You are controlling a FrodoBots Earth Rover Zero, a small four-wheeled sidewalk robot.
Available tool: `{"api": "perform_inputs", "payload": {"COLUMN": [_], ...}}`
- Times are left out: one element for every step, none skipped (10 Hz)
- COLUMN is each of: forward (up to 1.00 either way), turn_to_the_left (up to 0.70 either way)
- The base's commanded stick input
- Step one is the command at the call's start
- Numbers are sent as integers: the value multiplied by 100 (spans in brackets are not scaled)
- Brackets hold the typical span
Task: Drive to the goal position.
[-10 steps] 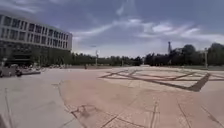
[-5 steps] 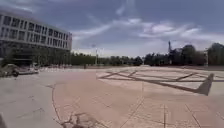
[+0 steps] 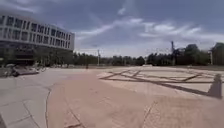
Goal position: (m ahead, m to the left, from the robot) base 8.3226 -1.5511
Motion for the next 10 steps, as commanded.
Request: {"api": "perform_inputs", "payload": {"forward": [56, 56, 56, 56, 56, 56, 56, 56, 56, 56], "turn_to_the_left": [14, 14, 14, 14, 14, 14, 14, 14, 14, 13]}}
